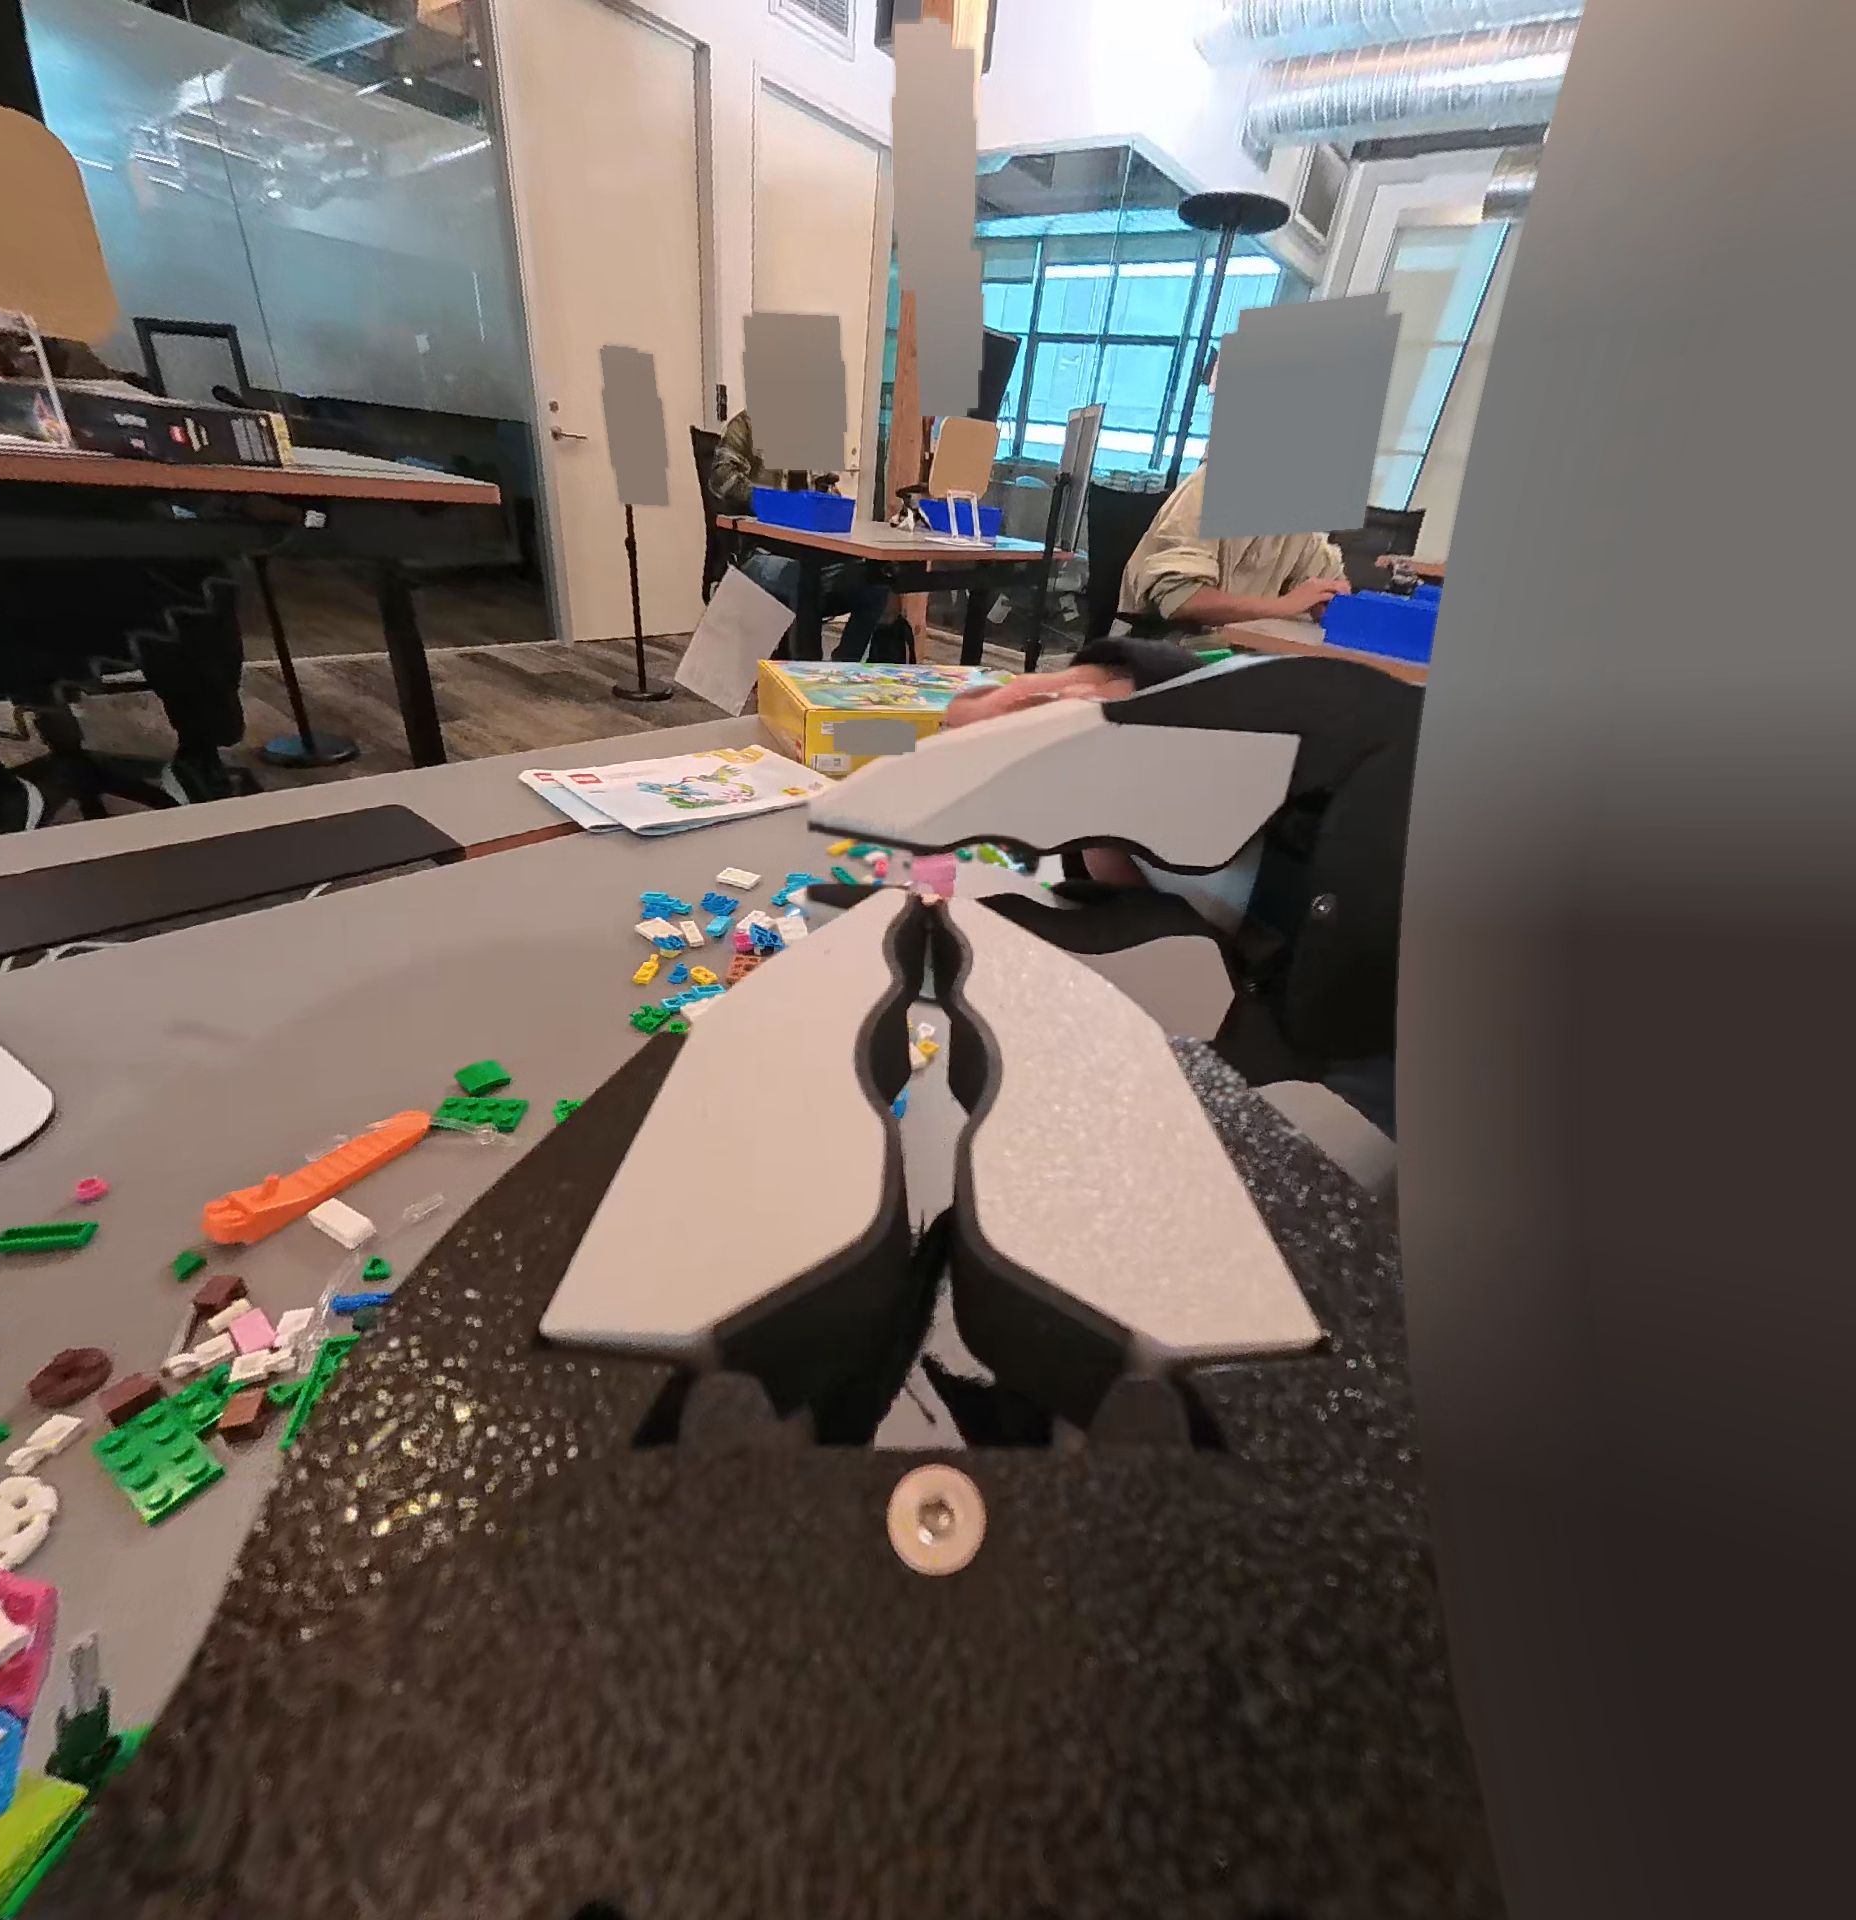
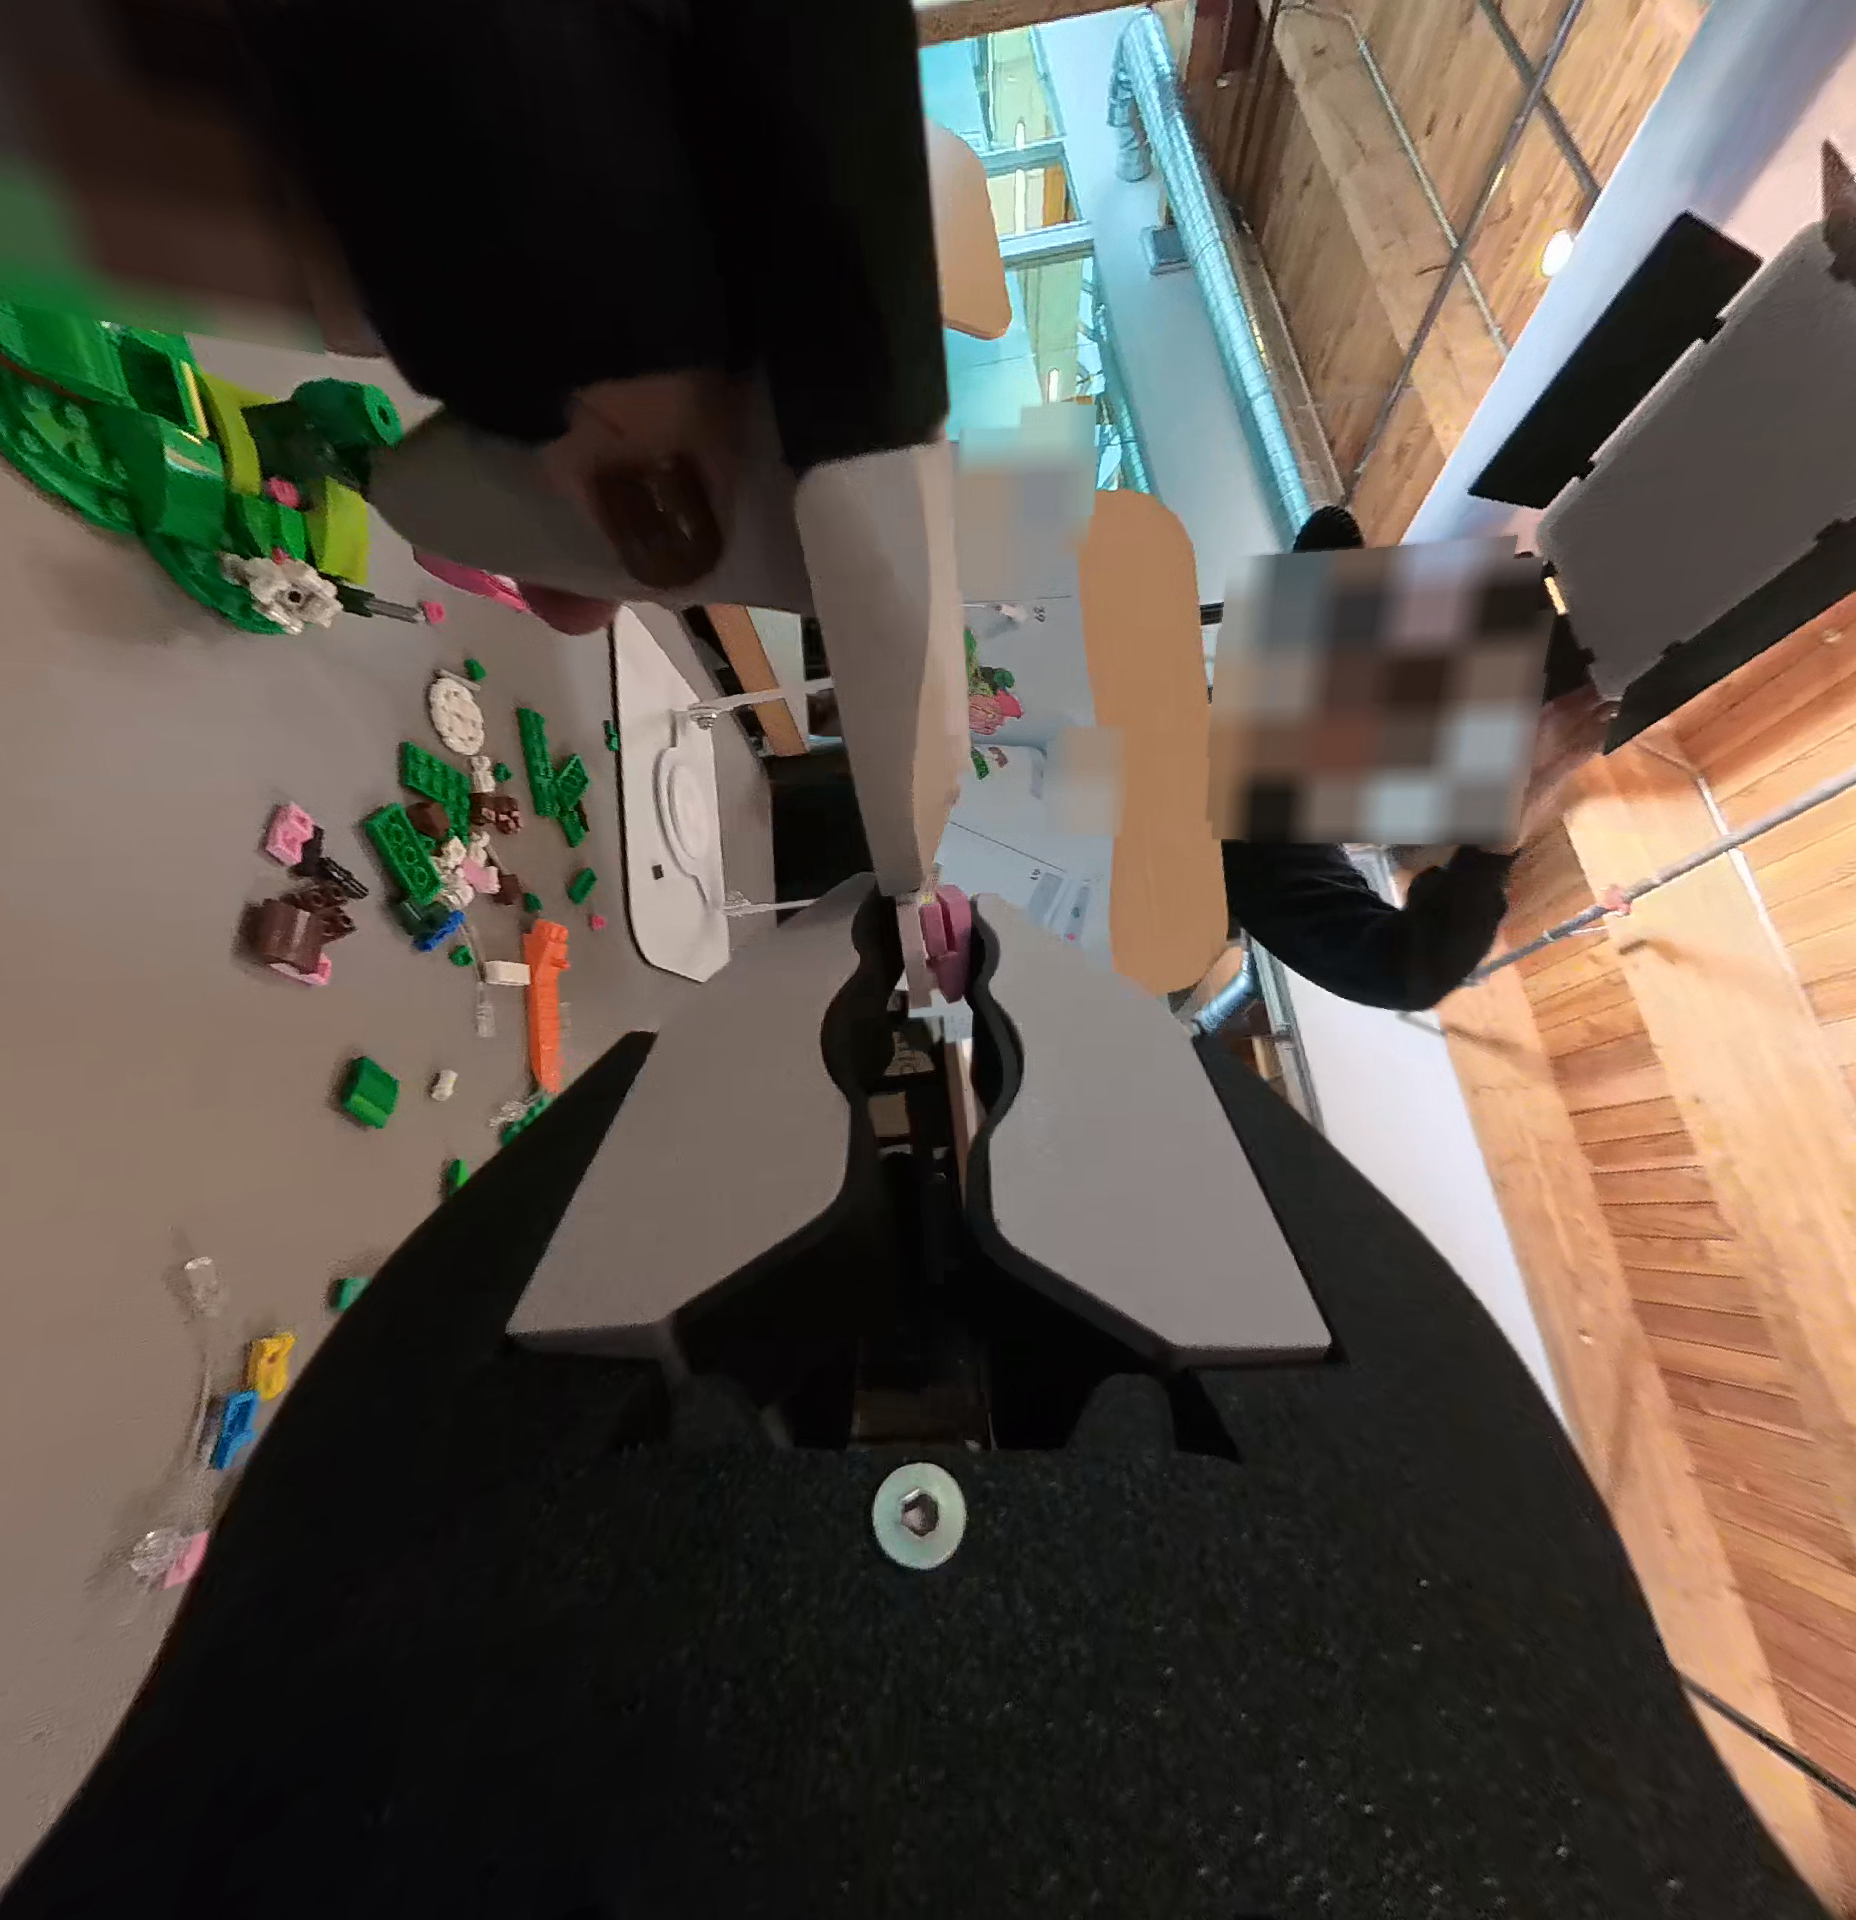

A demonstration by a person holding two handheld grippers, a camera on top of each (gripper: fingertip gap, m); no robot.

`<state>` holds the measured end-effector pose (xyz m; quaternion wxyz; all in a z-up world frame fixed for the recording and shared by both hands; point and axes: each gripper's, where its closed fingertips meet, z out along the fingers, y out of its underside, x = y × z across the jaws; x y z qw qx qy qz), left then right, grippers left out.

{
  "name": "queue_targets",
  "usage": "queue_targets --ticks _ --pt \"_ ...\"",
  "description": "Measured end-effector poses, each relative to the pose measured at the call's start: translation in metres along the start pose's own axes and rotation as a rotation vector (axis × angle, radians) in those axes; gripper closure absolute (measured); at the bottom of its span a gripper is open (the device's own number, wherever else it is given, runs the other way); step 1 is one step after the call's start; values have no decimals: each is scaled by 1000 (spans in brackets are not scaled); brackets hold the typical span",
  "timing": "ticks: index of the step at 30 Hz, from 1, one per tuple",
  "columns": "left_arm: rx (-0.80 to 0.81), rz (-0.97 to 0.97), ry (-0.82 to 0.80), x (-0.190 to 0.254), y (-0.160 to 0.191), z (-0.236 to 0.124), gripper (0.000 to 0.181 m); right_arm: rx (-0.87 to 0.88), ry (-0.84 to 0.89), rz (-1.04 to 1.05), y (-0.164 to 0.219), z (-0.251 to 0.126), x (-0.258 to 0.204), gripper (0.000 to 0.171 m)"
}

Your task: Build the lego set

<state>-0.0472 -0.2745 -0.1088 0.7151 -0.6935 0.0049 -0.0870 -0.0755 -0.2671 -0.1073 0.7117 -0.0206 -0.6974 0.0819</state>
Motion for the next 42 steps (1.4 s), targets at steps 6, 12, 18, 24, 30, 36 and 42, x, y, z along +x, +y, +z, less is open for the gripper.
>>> queue_targets --ticks 6,12,18,24,30,36,42 --pt "41 -58 2 -2 -1 1 180 -13 9 15 1 0 2 161" --pt "83 -171 46 -3 -2 0 181 -17 -27 120 2 1 -1 162" --pt "101 -192 51 -1 -5 0 180 -41 45 53 3 -1 4 162" --pt "84 -180 32 -4 1 2 181 -60 -19 75 7 1 -3 163" --pt "33 14 -77 -6 5 3 181 -102 -70 92 10 1 -8 163" --pt "57 -101 -2 -5 5 3 181 -69 -190 239 8 1 -14 162" --pt "62 -148 41 -5 4 2 181 -9 -232 313 5 0 -15 162"
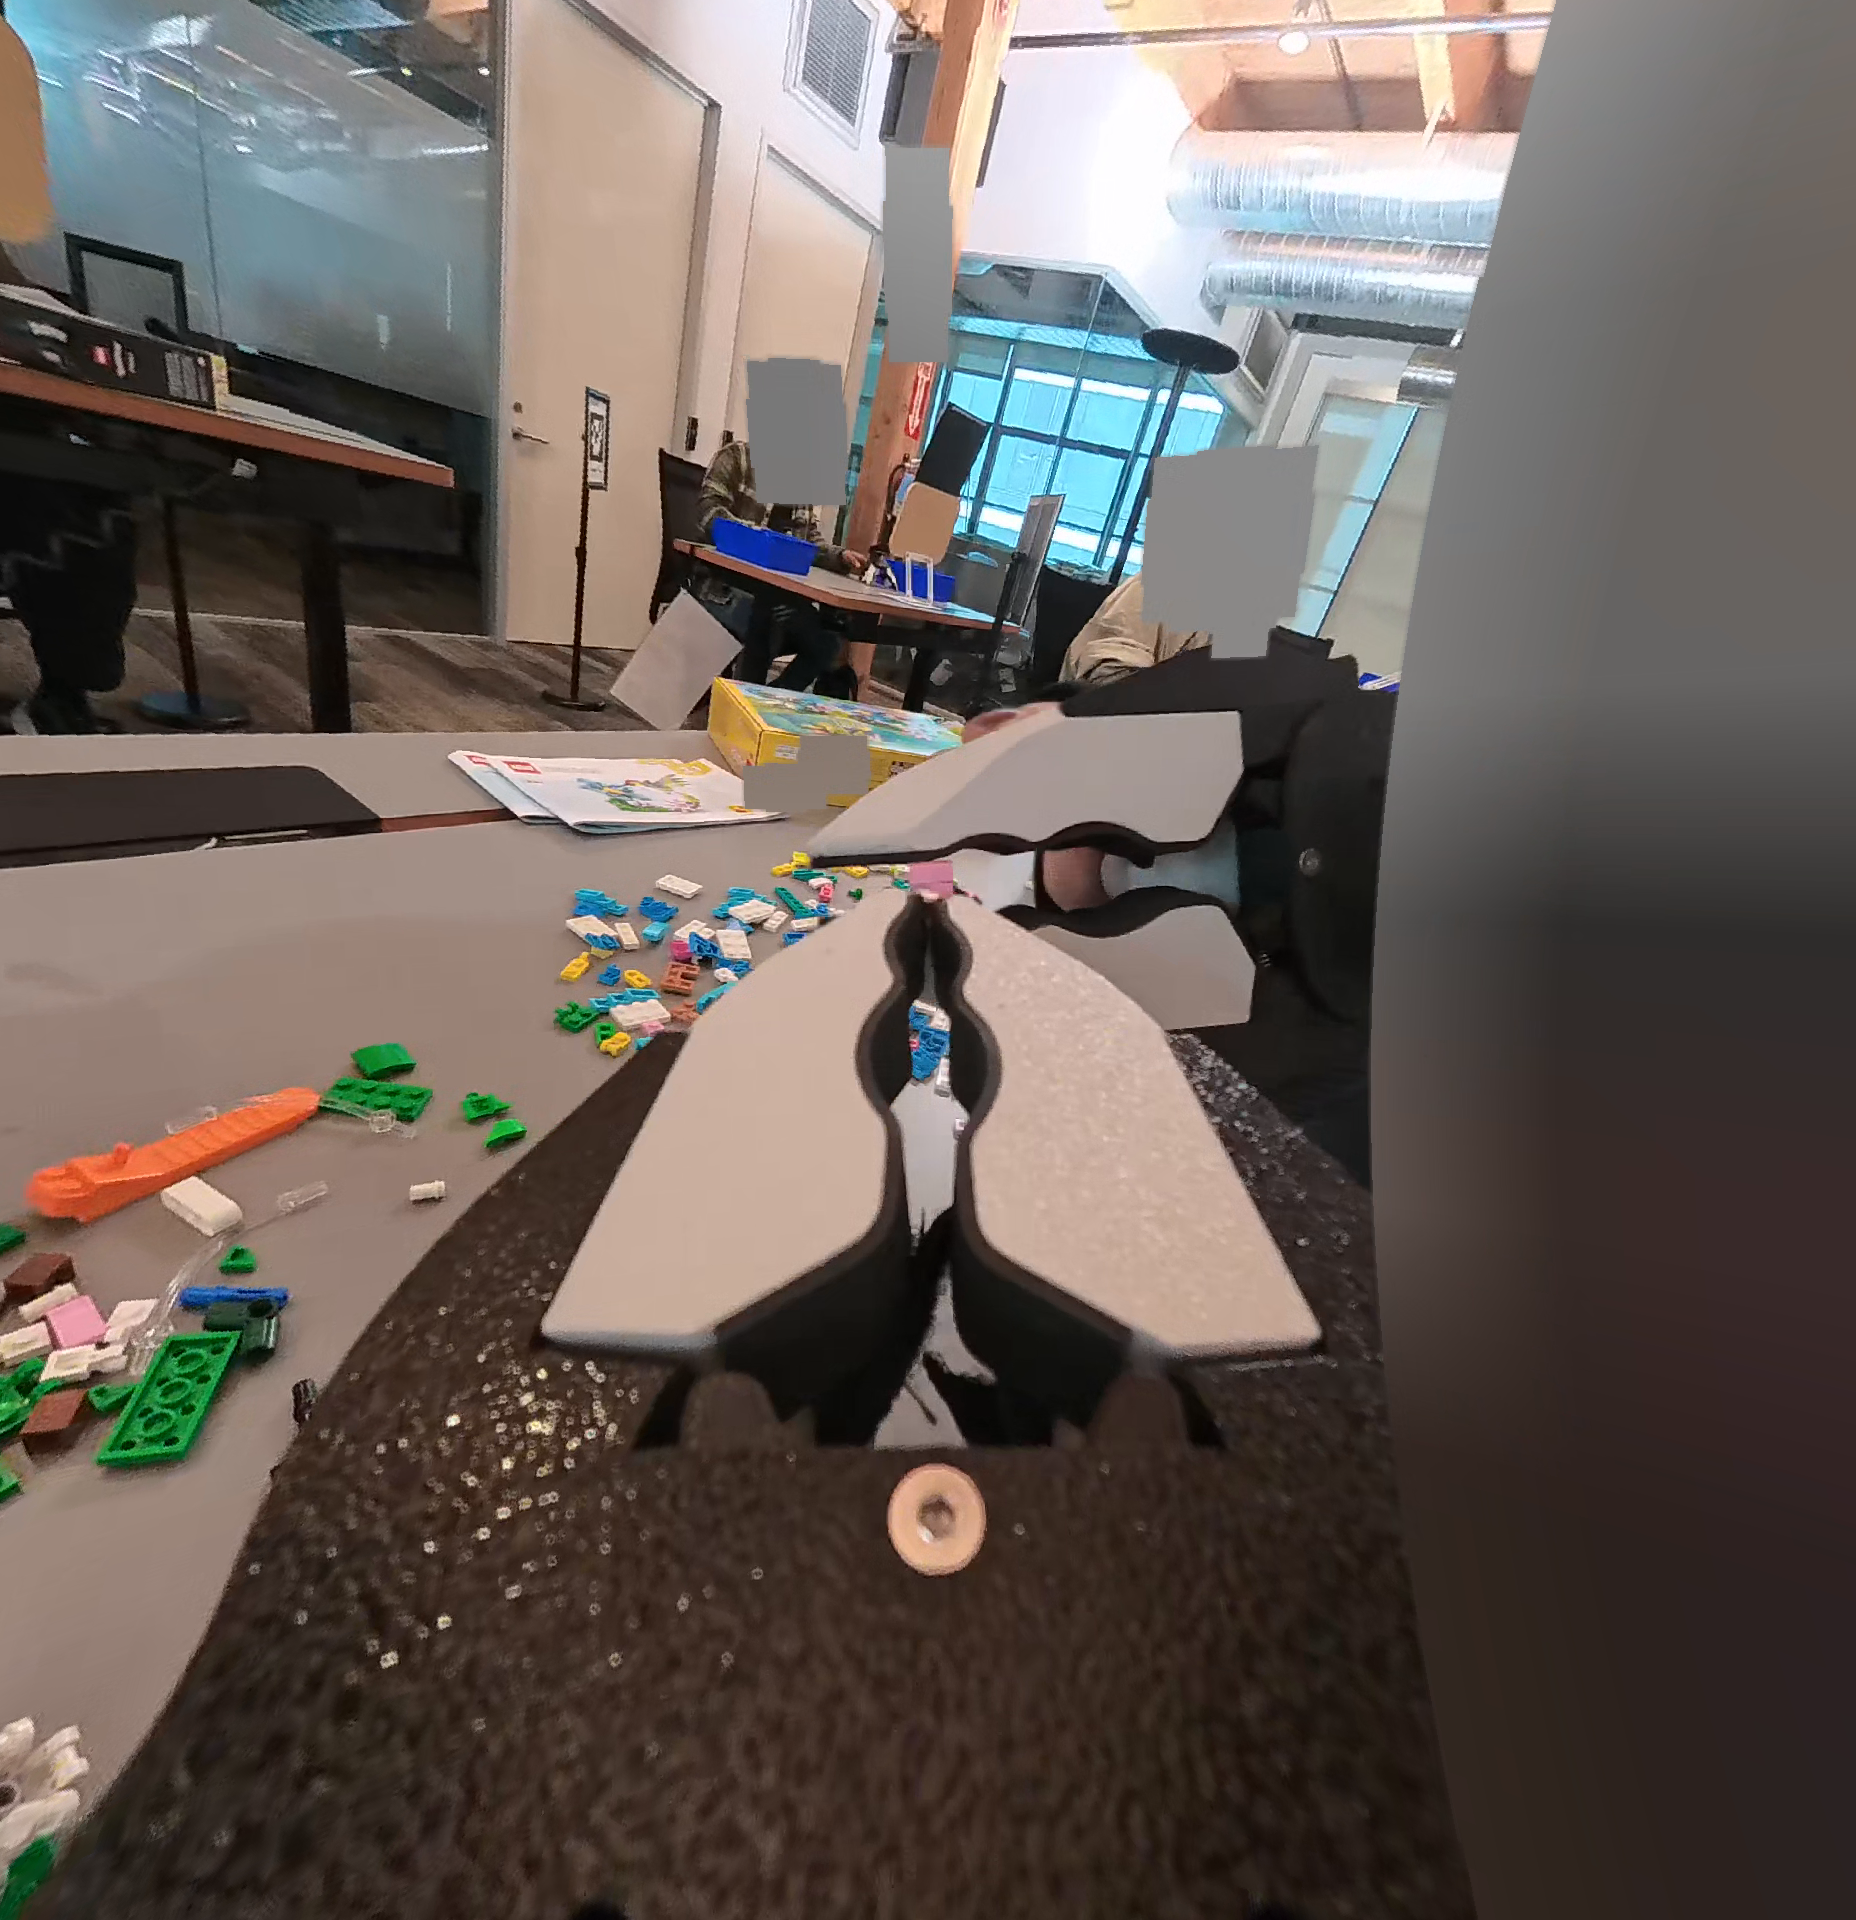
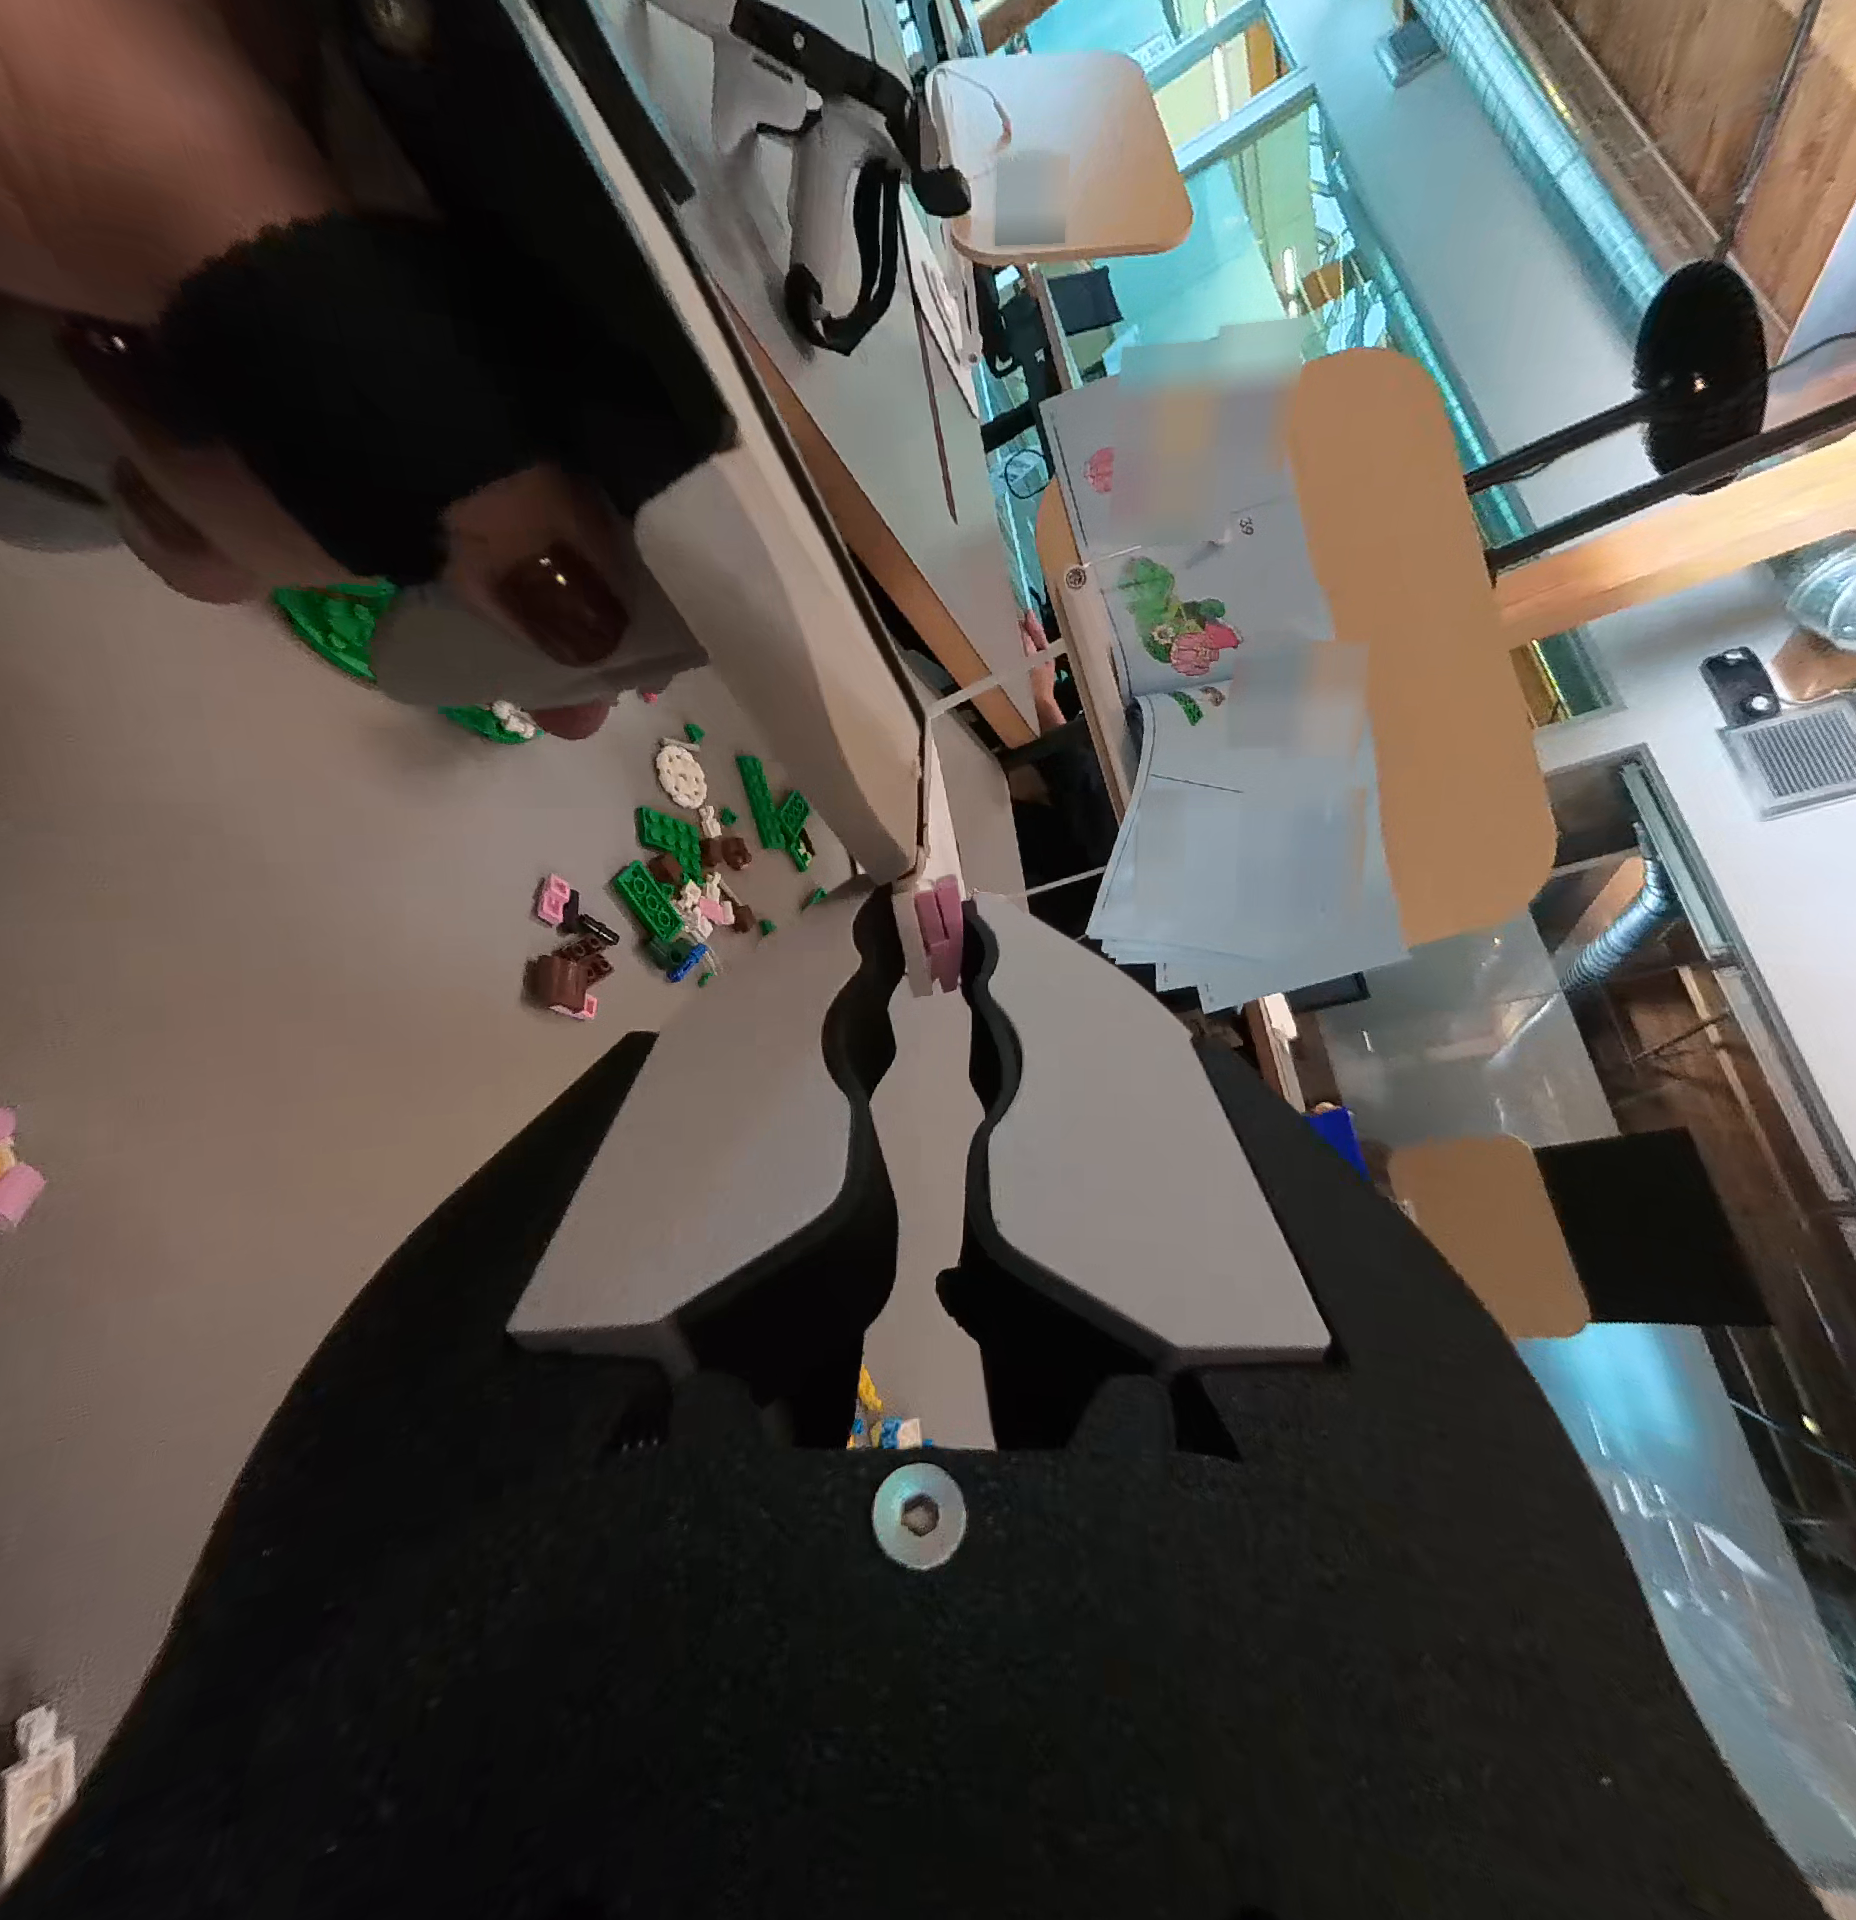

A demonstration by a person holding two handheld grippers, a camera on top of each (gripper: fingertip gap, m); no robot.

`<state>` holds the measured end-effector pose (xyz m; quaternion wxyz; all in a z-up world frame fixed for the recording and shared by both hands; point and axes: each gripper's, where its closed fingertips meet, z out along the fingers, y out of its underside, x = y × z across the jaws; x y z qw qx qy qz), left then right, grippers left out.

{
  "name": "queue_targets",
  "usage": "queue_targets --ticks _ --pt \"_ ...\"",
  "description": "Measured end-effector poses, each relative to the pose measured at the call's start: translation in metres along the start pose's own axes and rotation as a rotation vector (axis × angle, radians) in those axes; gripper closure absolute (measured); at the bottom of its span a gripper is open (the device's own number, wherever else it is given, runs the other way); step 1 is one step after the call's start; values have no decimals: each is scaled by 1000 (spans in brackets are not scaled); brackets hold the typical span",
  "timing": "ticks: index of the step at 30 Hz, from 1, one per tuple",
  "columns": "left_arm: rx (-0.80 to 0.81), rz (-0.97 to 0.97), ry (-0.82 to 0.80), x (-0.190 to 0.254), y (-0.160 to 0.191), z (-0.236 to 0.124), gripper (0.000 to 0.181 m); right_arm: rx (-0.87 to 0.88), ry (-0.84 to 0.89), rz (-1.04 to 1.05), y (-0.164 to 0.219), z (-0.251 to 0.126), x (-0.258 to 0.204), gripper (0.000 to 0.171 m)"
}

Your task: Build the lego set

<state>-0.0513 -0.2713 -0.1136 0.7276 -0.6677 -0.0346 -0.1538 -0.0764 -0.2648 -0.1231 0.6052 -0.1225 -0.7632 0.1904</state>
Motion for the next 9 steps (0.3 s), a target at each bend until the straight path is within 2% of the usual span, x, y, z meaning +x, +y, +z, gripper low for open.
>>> queue_targets --ticks 9 --pt "34 -107 111 4 -9 -6 181 98 -16 -11 -11 -9 4 156"
